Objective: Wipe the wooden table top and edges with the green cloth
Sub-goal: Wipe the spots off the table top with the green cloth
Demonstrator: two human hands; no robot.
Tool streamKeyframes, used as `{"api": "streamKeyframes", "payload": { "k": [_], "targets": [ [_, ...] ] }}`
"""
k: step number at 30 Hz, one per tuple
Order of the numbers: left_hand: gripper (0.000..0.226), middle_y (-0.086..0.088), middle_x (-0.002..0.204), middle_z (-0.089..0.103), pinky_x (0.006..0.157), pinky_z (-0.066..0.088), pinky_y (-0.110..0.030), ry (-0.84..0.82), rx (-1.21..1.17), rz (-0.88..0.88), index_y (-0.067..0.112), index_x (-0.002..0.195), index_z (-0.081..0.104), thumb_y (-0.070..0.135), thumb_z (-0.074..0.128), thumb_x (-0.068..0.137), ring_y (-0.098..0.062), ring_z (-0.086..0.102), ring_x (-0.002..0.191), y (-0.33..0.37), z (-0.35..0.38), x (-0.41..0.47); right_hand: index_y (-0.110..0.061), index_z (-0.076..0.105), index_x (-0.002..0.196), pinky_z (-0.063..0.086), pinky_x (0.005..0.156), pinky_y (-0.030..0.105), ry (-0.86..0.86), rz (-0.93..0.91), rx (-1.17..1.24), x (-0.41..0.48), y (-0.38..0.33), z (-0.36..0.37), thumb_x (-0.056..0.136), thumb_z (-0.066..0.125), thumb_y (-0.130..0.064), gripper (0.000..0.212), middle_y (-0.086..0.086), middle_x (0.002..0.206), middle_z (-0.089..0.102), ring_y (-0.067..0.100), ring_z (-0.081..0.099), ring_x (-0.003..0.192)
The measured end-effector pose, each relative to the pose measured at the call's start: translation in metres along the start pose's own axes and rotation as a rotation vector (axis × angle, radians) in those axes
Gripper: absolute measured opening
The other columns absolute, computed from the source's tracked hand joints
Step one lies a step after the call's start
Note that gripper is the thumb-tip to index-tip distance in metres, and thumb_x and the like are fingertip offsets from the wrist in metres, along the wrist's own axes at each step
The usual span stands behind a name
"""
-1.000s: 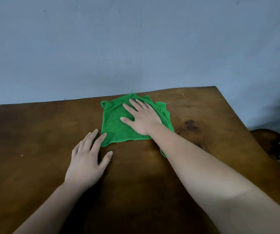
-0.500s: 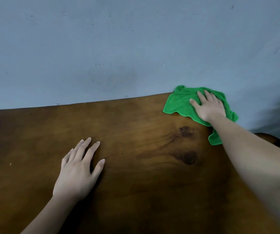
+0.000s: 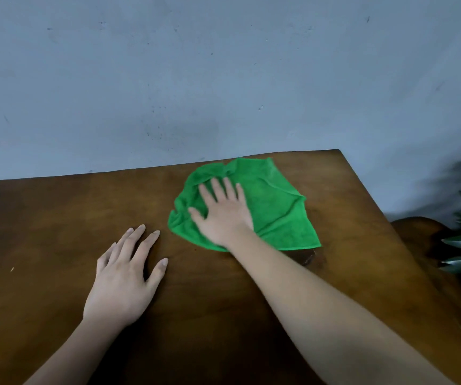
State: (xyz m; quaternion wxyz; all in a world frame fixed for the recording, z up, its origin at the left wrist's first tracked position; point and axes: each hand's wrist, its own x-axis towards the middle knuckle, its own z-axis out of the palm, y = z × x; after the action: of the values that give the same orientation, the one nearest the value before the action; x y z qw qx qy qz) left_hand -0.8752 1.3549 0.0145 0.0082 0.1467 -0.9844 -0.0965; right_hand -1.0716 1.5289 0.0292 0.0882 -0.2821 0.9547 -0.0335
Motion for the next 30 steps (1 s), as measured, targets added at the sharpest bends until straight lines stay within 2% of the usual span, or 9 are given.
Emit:
{"api": "streamKeyframes", "payload": {
  "k": [4, 6, 9, 13, 16, 19, 23, 27, 30],
  "targets": [
    [0.072, 0.009, 0.181, 0.022, 0.135, 0.016, -0.052, 0.002, 0.000, -0.004, 0.040, 0.170, 0.029, 0.074, 0.026, 0.107, -0.015, 0.008, 0.170, 0.003, -0.003, -0.002, -0.042, 0.003, 0.174, -0.008, 0.137, 0.050, -0.019, -0.341, -0.036, -0.036, 0.030, 0.002, 0.105, 0.004, -0.081, 0.079, -0.007, 0.184, -0.006, 0.018, -0.012, 0.169],
    [0.072, 0.009, 0.181, 0.021, 0.135, 0.015, -0.052, 0.000, 0.003, -0.005, 0.041, 0.171, 0.028, 0.073, 0.028, 0.107, -0.015, 0.007, 0.170, 0.004, -0.003, -0.001, -0.047, 0.005, 0.173, -0.007, 0.137, 0.047, -0.008, -0.371, -0.033, -0.047, 0.078, -0.003, 0.106, 0.006, -0.082, 0.076, -0.012, 0.182, -0.006, 0.013, -0.008, 0.169],
    [0.075, 0.010, 0.182, 0.017, 0.135, 0.013, -0.051, -0.022, 0.017, -0.020, 0.042, 0.172, 0.024, 0.075, 0.026, 0.105, -0.015, 0.005, 0.170, 0.004, -0.003, 0.000, -0.051, 0.005, 0.172, 0.001, 0.138, 0.047, 0.032, -0.108, 0.002, -0.065, 0.169, -0.012, 0.104, 0.008, -0.086, 0.077, -0.015, 0.183, -0.004, 0.012, -0.003, 0.170],
    [0.076, 0.011, 0.182, 0.014, 0.135, 0.011, -0.050, -0.027, 0.016, -0.021, 0.041, 0.173, 0.022, 0.076, 0.024, 0.105, -0.015, 0.003, 0.170, 0.005, -0.005, 0.000, -0.046, 0.007, 0.174, 0.001, 0.138, 0.043, 0.080, 0.323, 0.053, -0.092, 0.247, -0.010, 0.101, 0.006, -0.086, 0.084, -0.010, 0.184, -0.001, 0.013, -0.003, 0.170],
    [0.076, 0.009, 0.182, 0.015, 0.135, 0.010, -0.050, -0.024, 0.011, -0.014, 0.041, 0.173, 0.023, 0.075, 0.024, 0.106, -0.016, 0.004, 0.170, 0.006, -0.006, -0.001, -0.038, 0.006, 0.176, 0.002, 0.138, 0.048, 0.110, 0.526, 0.073, -0.102, 0.238, -0.002, 0.100, 0.001, -0.082, 0.087, -0.001, 0.185, 0.000, 0.022, -0.002, 0.171],
    [0.076, 0.009, 0.182, 0.016, 0.136, 0.012, -0.051, -0.015, 0.008, -0.008, 0.040, 0.173, 0.023, 0.075, 0.022, 0.106, -0.016, 0.004, 0.170, 0.004, -0.005, -0.003, -0.031, 0.001, 0.176, 0.001, 0.137, 0.052, 0.114, 0.597, 0.072, -0.112, 0.193, 0.008, 0.102, -0.002, -0.076, 0.087, 0.007, 0.185, -0.004, 0.030, -0.004, 0.171],
    [0.077, 0.008, 0.183, 0.014, 0.136, 0.010, -0.051, -0.029, 0.003, -0.003, 0.040, 0.173, 0.020, 0.076, 0.020, 0.105, -0.016, 0.002, 0.170, 0.003, -0.005, -0.003, -0.030, -0.008, 0.175, -0.003, 0.137, 0.053, 0.081, 0.484, 0.065, -0.138, 0.123, 0.018, 0.103, -0.005, -0.074, 0.084, 0.007, 0.183, -0.013, 0.032, -0.012, 0.170],
    [0.079, 0.007, 0.183, 0.013, 0.136, 0.009, -0.052, -0.047, -0.013, 0.001, 0.039, 0.174, 0.020, 0.077, 0.021, 0.105, -0.018, 0.002, 0.170, 0.002, -0.007, -0.003, -0.034, -0.012, 0.174, -0.005, 0.137, 0.053, 0.028, 0.210, 0.031, -0.182, 0.070, 0.029, 0.106, -0.001, -0.074, 0.080, 0.002, 0.182, -0.021, 0.027, -0.021, 0.168],
    [0.079, 0.006, 0.183, 0.013, 0.135, 0.009, -0.054, -0.062, -0.032, -0.001, 0.039, 0.174, 0.021, 0.076, 0.022, 0.104, -0.019, 0.002, 0.170, 0.004, -0.008, -0.003, -0.039, -0.012, 0.173, -0.005, 0.137, 0.051, -0.001, 0.029, 0.022, -0.217, 0.065, 0.032, 0.108, 0.003, -0.076, 0.076, -0.005, 0.182, -0.021, 0.020, -0.024, 0.167]
  ]
}}
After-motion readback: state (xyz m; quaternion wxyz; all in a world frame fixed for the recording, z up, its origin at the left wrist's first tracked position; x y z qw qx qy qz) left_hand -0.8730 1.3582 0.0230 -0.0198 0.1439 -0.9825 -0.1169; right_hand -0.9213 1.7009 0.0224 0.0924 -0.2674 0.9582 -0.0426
